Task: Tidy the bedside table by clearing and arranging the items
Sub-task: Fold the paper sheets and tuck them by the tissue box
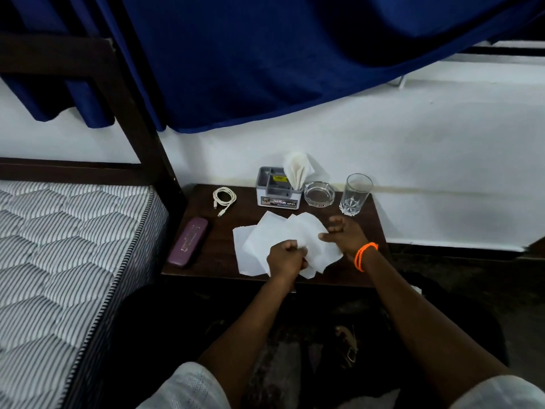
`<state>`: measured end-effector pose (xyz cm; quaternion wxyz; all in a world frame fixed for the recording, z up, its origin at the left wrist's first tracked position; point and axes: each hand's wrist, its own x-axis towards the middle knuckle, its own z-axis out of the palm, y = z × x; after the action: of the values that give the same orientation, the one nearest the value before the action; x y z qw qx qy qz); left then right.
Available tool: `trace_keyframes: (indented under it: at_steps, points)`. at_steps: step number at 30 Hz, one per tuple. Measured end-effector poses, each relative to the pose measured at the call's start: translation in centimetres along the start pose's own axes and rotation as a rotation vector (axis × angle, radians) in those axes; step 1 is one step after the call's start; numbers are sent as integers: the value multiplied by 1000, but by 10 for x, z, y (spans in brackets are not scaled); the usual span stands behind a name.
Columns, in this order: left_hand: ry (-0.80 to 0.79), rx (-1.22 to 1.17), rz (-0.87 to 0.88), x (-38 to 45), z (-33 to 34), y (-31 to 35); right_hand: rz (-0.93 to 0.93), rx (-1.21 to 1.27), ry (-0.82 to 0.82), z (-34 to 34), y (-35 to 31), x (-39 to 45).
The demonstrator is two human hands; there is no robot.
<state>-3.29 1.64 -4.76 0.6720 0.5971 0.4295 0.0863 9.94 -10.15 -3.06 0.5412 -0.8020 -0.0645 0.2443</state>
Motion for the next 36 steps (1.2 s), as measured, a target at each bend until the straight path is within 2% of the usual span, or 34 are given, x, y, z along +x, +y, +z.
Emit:
trace_keyframes:
  at_steps: [5,13,17,24,28,31,36]
  points:
    - [-2,20,56,-21,12,-22,94,-21,-52,-12,13,13]
    - [61,-85,-54,-26,0,-28,-48,-193,-15,-7,3,7]
    - [125,-88,-43,-22,-10,-21,-75,-231,23,10,-6,12]
    - [258,125,63,10,-36,8,0,-392,80,39,-4,12]
    - [223,342,28,27,-45,0,-17,-513,136,52,10,11]
    - [188,465,82,26,-44,-4,0,-538,127,61,11,8]
    - [127,589,141,20,-41,-1,39,-388,116,63,5,10]
